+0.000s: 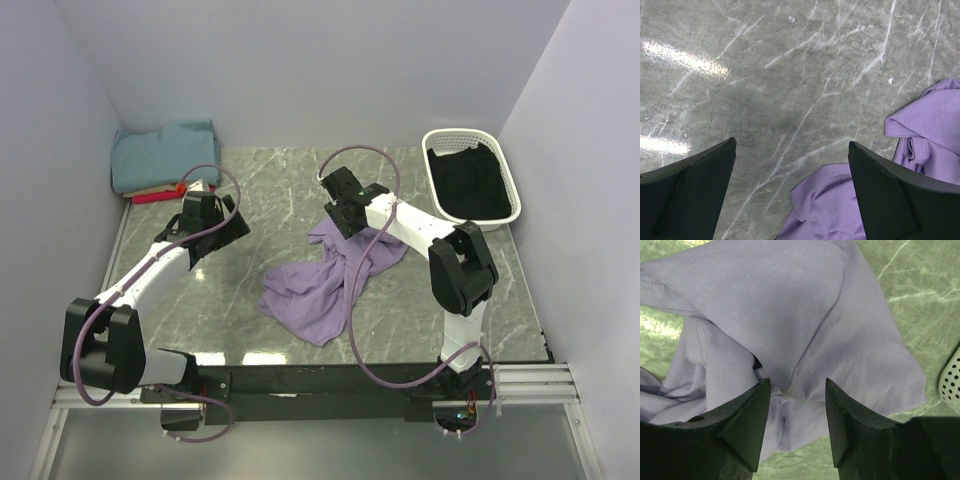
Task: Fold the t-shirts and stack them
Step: Flatten the tshirt out
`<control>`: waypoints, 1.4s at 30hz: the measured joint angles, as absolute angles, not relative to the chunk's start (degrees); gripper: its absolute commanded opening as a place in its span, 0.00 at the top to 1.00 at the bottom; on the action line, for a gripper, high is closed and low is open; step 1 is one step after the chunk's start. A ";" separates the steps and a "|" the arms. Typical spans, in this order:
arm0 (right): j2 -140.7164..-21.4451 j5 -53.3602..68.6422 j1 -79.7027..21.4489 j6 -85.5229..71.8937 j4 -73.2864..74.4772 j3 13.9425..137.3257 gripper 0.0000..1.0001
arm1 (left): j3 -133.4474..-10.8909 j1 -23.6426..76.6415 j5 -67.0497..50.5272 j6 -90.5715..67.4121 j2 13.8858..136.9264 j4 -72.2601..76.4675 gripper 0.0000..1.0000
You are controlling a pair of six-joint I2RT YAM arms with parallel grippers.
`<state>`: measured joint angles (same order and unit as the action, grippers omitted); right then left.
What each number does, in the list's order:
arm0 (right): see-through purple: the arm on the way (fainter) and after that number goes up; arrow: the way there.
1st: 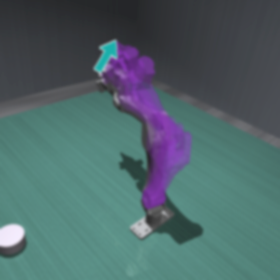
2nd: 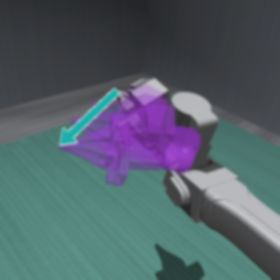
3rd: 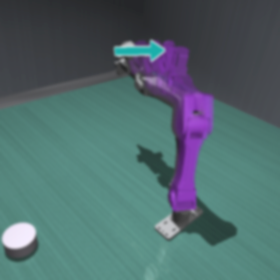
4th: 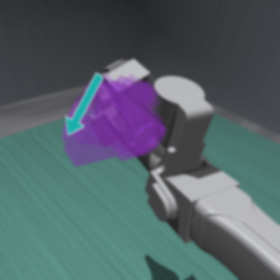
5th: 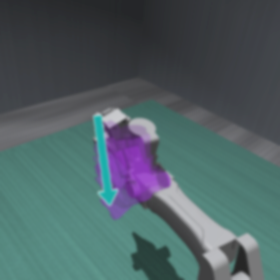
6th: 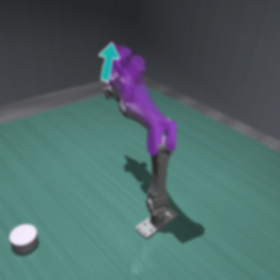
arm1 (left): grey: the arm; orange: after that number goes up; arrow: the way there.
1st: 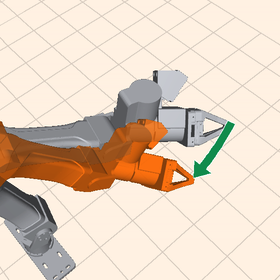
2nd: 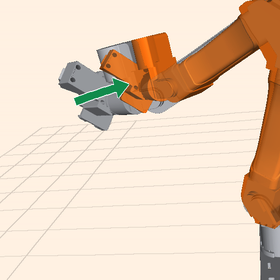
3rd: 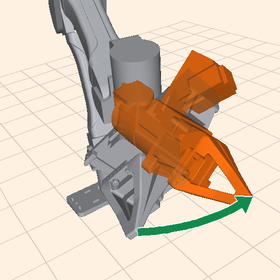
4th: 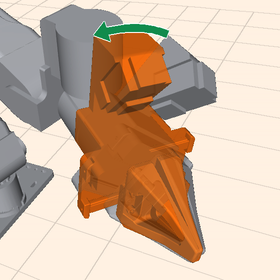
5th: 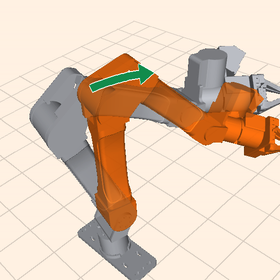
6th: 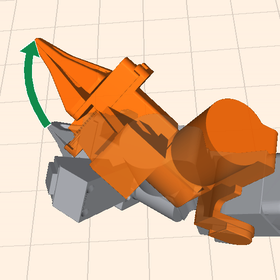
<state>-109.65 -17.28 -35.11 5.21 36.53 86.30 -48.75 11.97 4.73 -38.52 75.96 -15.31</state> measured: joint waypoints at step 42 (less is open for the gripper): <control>-107.48 -15.57 -30.63 4.86 31.73 92.75 1.00 | -48.75 11.99 4.34 -38.26 76.77 -15.31 0.01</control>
<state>-107.48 -15.57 -30.63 4.86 31.73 92.75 -48.75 11.99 4.34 -38.26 76.77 -15.31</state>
